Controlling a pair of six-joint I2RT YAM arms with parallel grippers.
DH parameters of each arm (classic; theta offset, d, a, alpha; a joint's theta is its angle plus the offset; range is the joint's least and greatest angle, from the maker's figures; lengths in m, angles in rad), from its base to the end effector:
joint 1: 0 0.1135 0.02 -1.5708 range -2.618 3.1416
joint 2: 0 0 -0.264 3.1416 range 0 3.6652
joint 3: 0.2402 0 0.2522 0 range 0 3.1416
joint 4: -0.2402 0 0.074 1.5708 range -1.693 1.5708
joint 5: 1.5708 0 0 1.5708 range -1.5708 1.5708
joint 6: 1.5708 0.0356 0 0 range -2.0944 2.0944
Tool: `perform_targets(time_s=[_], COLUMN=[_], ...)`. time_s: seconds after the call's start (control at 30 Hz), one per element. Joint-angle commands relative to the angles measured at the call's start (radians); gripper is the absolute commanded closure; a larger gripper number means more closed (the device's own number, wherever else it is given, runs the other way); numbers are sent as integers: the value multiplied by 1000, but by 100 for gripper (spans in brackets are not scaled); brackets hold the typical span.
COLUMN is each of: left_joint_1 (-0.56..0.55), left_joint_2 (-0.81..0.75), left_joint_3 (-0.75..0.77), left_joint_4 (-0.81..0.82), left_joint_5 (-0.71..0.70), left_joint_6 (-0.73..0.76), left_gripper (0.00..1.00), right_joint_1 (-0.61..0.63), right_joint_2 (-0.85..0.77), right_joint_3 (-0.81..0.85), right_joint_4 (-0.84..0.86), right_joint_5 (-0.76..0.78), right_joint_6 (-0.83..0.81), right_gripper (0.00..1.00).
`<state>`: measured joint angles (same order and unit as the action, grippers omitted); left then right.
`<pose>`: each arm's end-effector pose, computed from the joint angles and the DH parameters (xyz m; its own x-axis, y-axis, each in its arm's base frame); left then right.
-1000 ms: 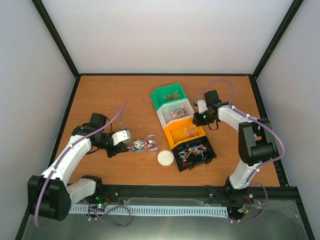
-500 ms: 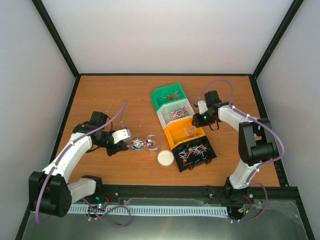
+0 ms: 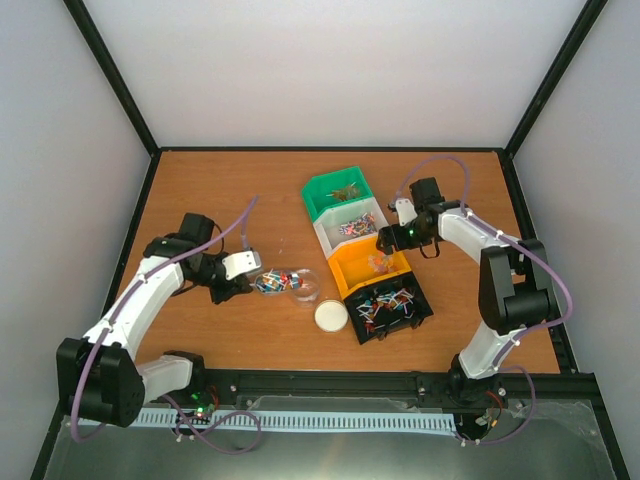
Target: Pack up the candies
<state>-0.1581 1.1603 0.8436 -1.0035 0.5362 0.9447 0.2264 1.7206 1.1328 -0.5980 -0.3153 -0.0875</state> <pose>0.1868 -0.0482 0.2350 -0.3495 0.7611 -0.5464 0.9278 0.3622 -0.0891 0.3259 0.0864 0.1887 -0.8711 -0.2859 -0.3992 -0.4046 0.8787 0.2535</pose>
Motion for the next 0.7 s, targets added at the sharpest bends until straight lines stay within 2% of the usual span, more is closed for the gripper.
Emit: perform_targets(time_s=[0.0,0.13,0.67], left_joint_1=[-8,-29,-134], left_joint_2=[5,16,94], left_joint_3=[71,96,178], left_joint_4=[-48,-63,-94], left_joint_5=[-14,-34,-160], left_joint_6=[47,46,-8], left_gripper=[99,99,99], right_joint_1=[-9,-18,-64], right_joint_2=[-40,-47,-85], right_joint_3=[27,31,3], right_joint_4=[-16,-19,-20], right_joint_5=[-20,-34,-96], right_joint_6=[-9,-14,-16], right_gripper=[8,0,0])
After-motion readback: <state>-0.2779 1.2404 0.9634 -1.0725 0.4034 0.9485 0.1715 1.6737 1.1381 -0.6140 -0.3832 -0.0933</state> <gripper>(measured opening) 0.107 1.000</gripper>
